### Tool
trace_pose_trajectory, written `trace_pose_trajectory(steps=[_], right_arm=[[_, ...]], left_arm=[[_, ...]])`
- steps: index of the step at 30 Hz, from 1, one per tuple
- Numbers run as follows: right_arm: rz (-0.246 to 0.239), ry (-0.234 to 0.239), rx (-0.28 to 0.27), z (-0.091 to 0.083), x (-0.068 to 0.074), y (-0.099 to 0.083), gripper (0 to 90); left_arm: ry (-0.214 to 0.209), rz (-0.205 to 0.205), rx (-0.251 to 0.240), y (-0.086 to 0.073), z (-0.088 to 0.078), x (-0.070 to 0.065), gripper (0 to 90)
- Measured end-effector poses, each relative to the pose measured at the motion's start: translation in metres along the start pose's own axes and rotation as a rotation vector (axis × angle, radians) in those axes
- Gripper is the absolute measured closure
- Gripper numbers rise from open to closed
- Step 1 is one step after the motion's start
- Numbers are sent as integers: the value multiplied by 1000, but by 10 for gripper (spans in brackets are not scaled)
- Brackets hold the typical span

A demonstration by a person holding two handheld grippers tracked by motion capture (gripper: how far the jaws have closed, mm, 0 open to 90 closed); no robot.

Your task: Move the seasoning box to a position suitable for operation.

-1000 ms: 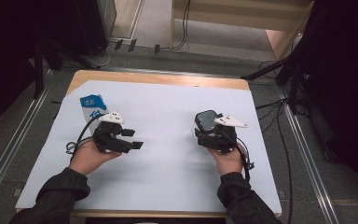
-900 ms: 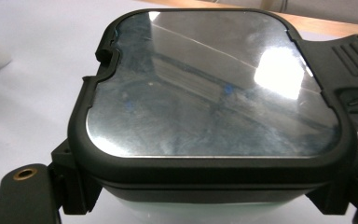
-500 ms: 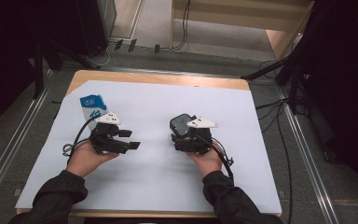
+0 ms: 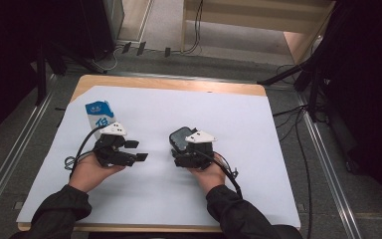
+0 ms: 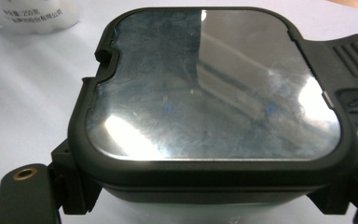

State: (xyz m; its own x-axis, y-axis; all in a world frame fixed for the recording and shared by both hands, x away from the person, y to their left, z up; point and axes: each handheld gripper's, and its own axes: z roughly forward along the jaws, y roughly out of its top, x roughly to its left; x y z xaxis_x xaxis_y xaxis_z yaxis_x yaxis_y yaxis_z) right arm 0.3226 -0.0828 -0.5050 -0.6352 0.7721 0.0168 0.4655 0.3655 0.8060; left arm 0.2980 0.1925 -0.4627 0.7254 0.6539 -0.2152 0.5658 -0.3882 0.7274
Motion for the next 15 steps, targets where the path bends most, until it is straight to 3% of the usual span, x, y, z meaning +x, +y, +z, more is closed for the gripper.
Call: trace_pose_trajectory(steps=[7, 9, 15], right_arm=[[15, 20, 14, 0, -2, -1, 146], [43, 31, 21, -2, -4, 0, 93], [31, 62, 38, -17, -6, 2, 80]], left_arm=[[1, 10, -3, 1, 1, 0, 372], [1, 5, -11, 2, 2, 1, 365], [1, 4, -19, 6, 2, 3, 363]])
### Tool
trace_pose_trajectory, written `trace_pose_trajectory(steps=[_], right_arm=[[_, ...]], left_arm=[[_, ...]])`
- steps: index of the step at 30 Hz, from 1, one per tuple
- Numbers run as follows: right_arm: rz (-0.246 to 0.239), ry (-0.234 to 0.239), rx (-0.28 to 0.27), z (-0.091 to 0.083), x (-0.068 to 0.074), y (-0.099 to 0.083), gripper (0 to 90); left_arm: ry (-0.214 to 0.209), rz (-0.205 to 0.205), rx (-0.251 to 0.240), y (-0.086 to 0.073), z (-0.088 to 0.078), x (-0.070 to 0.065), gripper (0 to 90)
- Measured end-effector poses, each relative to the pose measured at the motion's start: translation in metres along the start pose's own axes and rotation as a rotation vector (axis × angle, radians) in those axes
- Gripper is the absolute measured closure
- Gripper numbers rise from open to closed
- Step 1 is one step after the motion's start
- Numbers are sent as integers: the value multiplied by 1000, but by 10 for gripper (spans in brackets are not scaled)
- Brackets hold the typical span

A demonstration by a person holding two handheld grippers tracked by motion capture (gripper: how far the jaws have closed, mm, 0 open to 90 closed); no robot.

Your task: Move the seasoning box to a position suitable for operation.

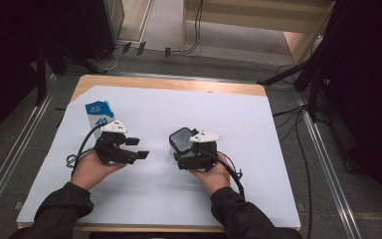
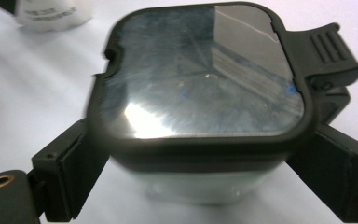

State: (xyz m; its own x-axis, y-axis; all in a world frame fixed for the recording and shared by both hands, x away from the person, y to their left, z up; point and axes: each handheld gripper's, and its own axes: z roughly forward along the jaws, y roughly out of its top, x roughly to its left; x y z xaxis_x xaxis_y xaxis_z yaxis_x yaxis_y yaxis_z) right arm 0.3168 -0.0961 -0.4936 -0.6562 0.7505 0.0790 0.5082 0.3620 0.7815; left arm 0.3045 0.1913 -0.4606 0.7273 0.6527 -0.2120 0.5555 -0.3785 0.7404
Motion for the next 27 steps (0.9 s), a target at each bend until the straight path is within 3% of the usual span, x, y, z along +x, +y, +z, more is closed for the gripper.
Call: trace_pose_trajectory(steps=[3, 4, 9, 11, 12, 14, 15, 16, 17, 19, 20, 23, 27], right_arm=[[-7, 16, 8, -6, 0, -1, 80], [-1, 50, 13, -14, -1, -5, 80], [13, 62, 18, -28, -8, -11, 99], [25, 61, -1, -37, -13, -12, 158], [33, 51, -13, -42, -17, -11, 195], [23, 50, -26, -45, -22, -10, 289], [23, 50, -26, -45, -22, -10, 289], [8, 51, -38, -47, -28, -8, 415], [8, 51, -38, -47, -28, -8, 415], [11, 76, -50, -48, -36, -6, 556], [11, 76, -50, -48, -36, -6, 556], [59, 154, -36, -45, -48, 0, 677], [70, 134, -63, -45, -59, 3, 792]], left_arm=[[1, -4, 0, 1, 1, 0, 370], [-1, -4, -1, 2, 1, 0, 373], [-6, -5, 6, 4, 5, 0, 422], [-7, -4, 10, 5, 7, 0, 487], [-8, -4, 9, 7, 8, 0, 592], [-28, -22, 12, 10, 9, 1, 712], [-28, -22, 12, 10, 9, 1, 738], [-45, -30, 2, 12, 11, 2, 767], [-58, -36, -2, 13, 12, 2, 767], [-70, -38, 12, 17, 15, 0, 862], [-70, -38, 12, 17, 15, 0, 890], [-92, -30, 21, 25, 18, 1, 900], [-50, 2, 3, 30, 20, 2, 900]])
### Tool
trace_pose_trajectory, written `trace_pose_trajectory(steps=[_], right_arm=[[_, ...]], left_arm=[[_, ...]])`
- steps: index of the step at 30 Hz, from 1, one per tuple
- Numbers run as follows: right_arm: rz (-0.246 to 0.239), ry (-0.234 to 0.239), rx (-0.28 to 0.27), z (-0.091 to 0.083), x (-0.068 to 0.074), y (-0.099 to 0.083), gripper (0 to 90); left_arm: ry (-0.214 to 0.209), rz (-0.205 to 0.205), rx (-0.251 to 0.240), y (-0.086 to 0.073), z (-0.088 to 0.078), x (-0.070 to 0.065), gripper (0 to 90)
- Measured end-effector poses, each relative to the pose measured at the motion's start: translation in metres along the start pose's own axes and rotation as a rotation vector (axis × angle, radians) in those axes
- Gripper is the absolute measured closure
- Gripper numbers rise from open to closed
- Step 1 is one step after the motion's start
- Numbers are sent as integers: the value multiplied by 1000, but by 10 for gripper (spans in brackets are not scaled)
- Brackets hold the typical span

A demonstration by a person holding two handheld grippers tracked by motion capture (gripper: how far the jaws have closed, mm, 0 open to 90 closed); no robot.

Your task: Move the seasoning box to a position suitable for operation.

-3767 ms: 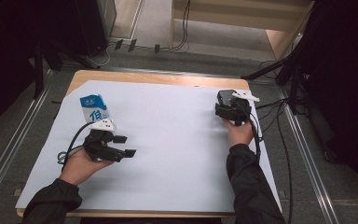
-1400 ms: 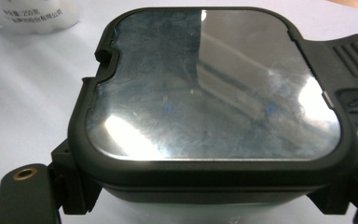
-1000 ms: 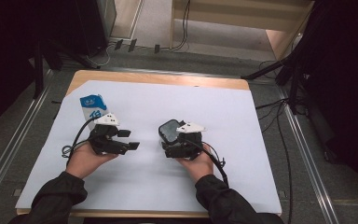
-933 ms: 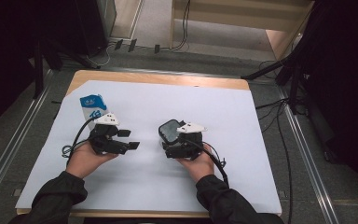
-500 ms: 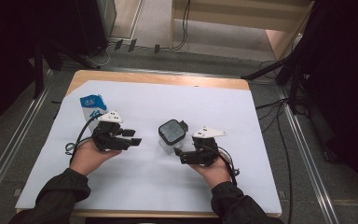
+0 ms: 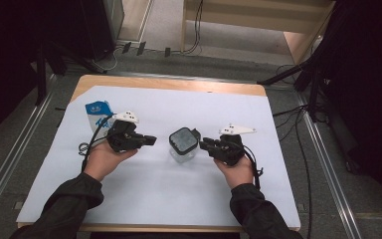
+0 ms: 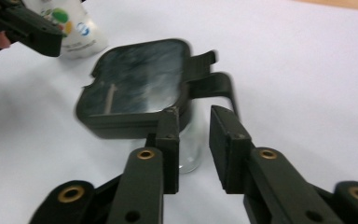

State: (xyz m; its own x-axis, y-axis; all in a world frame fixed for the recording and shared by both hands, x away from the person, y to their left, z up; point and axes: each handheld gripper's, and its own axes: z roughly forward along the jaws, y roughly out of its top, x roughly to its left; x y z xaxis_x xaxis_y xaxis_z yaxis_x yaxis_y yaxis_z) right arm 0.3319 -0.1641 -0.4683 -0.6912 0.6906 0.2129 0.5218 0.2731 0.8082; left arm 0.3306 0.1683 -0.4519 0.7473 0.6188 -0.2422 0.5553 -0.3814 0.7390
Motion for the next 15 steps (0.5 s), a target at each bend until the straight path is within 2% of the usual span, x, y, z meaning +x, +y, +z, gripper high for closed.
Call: trace_pose_trajectory(steps=[3, 5, 8, 9, 10, 11, 15], right_arm=[[-10, -4, 8, 2, -4, 2, 858], [-27, -12, 13, 5, -6, 3, 893], [-36, -18, 31, 10, -8, 1, 900], [-39, -18, 35, 11, -8, 0, 900], [-39, -18, 35, 11, -8, 0, 900], [-52, -21, 46, 15, -7, 0, 900], [-45, -17, 45, 18, -7, 0, 900]], left_arm=[[0, -7, -8, -5, 3, 0, 900], [-1, 13, 27, -7, 8, -3, 900], [0, 23, 29, -11, 11, -7, 900], [-25, 4, 21, -14, 14, -10, 900], [-25, 4, 21, -14, 14, -10, 900], [-25, 18, 44, -15, 20, -15, 900], [-23, 28, 39, -13, 28, -20, 900]])
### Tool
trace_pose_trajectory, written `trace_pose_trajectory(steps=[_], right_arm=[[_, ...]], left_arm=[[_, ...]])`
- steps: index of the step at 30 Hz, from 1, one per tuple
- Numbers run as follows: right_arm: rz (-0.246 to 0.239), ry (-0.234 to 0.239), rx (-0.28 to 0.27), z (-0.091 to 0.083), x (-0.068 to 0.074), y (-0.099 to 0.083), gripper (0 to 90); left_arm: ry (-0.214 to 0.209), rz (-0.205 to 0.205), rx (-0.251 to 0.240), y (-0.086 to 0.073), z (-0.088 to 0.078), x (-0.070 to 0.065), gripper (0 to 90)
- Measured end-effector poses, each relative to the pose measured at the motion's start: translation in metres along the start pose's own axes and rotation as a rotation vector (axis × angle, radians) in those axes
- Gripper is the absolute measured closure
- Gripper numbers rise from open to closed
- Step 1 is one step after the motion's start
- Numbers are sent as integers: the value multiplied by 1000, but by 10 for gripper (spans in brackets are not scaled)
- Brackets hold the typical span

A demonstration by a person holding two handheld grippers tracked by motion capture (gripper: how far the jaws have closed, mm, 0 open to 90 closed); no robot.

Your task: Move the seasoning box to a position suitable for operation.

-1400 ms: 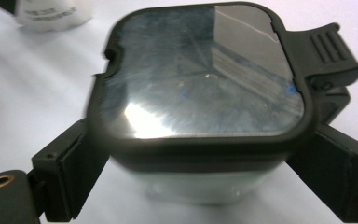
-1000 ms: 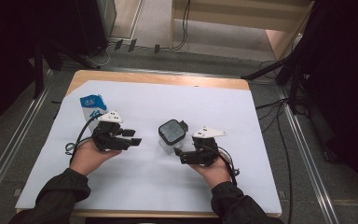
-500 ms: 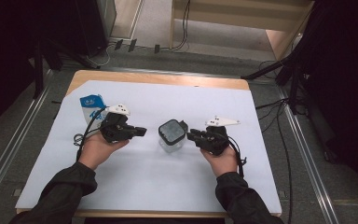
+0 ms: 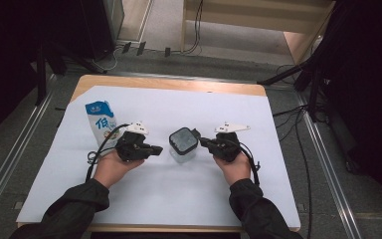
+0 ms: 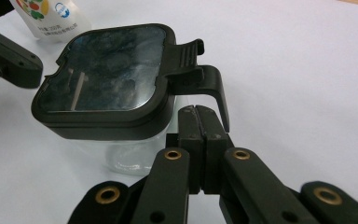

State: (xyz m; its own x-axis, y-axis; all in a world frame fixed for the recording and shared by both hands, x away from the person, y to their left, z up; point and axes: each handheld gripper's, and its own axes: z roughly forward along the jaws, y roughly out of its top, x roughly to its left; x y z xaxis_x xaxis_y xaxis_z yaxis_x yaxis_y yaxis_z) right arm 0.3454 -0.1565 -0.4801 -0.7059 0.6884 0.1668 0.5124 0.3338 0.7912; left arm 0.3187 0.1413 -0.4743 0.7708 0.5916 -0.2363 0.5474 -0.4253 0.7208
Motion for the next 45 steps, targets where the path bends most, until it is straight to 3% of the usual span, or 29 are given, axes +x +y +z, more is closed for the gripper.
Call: trace_pose_trajectory(steps=[12, 18, 31, 45], right_arm=[[3, 8, 12, 6, 5, -1, 900], [-14, 14, 26, 8, 13, -2, 900], [35, 18, 41, 5, 17, -8, 900], [44, 29, 47, -2, 27, -13, 900]], left_arm=[[8, 12, -2, 4, 18, -4, 900], [4, 20, 6, 4, 17, -2, 900], [-6, 19, 7, 7, 17, 3, 900], [-14, 15, 8, 11, 16, 10, 900]])
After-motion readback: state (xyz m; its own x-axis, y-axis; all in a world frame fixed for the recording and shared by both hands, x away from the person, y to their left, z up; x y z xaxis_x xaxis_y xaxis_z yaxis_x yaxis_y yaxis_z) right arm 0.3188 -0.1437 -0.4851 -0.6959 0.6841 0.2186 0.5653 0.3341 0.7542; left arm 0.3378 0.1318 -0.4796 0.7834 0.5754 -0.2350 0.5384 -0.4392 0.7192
